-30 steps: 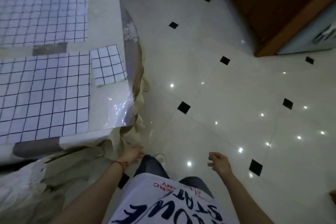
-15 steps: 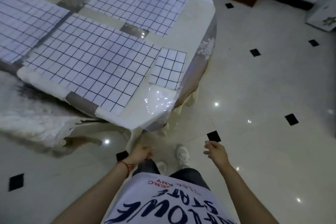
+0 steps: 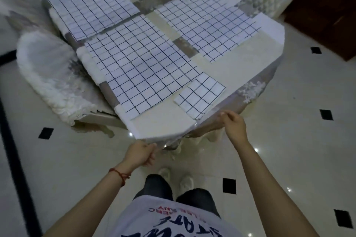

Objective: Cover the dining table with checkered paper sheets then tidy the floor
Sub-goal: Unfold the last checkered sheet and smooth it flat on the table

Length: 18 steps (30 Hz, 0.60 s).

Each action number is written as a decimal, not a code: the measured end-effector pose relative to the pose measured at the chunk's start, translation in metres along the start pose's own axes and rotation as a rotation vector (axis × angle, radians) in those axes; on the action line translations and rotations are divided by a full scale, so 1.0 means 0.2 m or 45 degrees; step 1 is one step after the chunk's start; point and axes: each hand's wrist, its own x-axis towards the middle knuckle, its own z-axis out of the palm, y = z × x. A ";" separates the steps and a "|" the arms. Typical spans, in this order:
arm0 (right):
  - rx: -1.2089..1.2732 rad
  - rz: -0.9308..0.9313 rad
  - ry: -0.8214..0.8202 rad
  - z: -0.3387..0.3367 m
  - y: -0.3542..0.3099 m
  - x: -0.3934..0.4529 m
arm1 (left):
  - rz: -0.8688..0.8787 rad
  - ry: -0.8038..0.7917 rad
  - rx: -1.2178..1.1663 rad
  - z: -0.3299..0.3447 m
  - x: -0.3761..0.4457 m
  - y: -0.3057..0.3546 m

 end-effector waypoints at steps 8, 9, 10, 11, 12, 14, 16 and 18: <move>-0.334 -0.150 0.004 0.01 -0.20 0.44 | 0.085 -0.002 0.245 0.00 0.13 0.23; -0.391 -0.148 -0.022 0.02 -0.20 0.48 | 0.107 0.011 0.149 0.02 0.15 0.26; -0.442 -0.149 -0.055 0.02 -0.20 0.52 | 0.114 0.015 0.049 0.04 0.16 0.30; -0.491 -0.149 -0.092 0.03 -0.21 0.55 | 0.106 0.019 -0.030 0.06 0.18 0.32; -0.534 -0.148 -0.128 0.04 -0.21 0.57 | 0.088 0.024 -0.085 0.08 0.20 0.34; -0.591 -0.142 -0.178 0.06 -0.21 0.60 | 0.040 0.036 -0.181 0.12 0.23 0.37; -0.612 -0.134 -0.193 0.09 -0.20 0.60 | -0.007 0.051 -0.274 0.15 0.25 0.39; -0.626 -0.130 -0.206 0.12 -0.19 0.57 | -0.035 0.067 -0.312 0.16 0.26 0.40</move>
